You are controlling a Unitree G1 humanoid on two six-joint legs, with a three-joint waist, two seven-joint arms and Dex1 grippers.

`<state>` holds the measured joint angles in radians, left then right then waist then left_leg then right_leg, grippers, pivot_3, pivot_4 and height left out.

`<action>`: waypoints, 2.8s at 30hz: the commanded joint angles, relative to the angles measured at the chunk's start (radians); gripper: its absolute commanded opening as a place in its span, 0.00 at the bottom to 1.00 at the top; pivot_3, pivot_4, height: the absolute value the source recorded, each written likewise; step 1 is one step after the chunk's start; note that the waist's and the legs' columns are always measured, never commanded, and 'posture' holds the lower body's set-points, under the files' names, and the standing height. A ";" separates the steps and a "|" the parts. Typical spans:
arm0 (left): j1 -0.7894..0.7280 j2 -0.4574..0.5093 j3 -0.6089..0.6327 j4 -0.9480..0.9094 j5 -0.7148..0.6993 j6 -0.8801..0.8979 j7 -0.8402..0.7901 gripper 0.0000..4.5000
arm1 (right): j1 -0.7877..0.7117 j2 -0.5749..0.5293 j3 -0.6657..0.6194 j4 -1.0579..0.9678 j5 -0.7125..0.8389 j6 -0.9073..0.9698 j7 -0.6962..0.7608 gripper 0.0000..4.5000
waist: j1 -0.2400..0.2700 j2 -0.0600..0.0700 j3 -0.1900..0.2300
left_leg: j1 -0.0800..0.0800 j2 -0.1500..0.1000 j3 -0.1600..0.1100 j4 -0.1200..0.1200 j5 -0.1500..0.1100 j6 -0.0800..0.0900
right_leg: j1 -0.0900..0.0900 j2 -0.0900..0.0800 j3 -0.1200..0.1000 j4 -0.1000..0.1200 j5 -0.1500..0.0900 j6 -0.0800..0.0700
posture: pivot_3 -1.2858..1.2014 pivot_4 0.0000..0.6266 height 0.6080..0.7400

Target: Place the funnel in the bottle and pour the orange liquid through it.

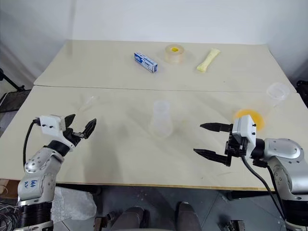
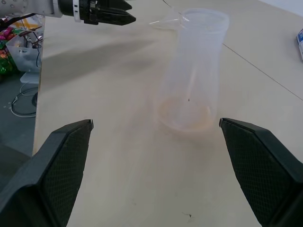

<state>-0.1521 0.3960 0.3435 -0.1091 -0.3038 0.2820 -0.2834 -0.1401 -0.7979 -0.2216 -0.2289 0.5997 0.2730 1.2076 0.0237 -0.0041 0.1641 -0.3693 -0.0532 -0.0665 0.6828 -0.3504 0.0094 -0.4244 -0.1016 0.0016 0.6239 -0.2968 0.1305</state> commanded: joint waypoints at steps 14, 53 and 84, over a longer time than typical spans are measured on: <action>-0.197 0.014 -0.006 0.171 0.088 -0.070 0.107 1.00 | -0.016 0.009 0.012 -0.017 -0.004 -0.010 -0.022 1.00 | 0.002 0.000 0.000 | 0.000 -0.001 0.000 0.000 0.000 0.000 | -0.001 0.000 -0.005 0.002 0.000 0.000 | 0.52 0.24 1.00; -0.790 0.148 -0.059 1.183 0.198 -0.398 0.154 1.00 | 0.009 0.026 0.013 -0.044 -0.012 -0.019 -0.055 1.00 | -0.002 -0.001 0.000 | -0.002 -0.003 0.000 0.001 0.001 0.000 | -0.002 0.001 -0.014 0.006 0.001 0.001 | 0.52 0.24 1.00; -0.304 0.312 0.163 0.556 0.059 -0.097 0.058 1.00 | -0.076 0.039 0.068 0.025 -0.027 -0.028 -0.033 1.00 | 0.005 -0.001 0.000 | -0.001 -0.005 -0.001 0.001 0.001 0.002 | -0.001 -0.007 -0.014 0.004 0.000 0.001 | 0.52 0.24 1.00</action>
<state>-0.4239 0.6799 0.5204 0.4001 -0.2666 0.2319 -0.2225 -0.2091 -0.7617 -0.1481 -0.1945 0.5696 0.2610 1.1676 0.0285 -0.0053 0.1644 -0.3703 -0.0593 -0.0677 0.6842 -0.3493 0.0112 -0.4258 -0.1084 -0.0134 0.6284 -0.2963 0.1314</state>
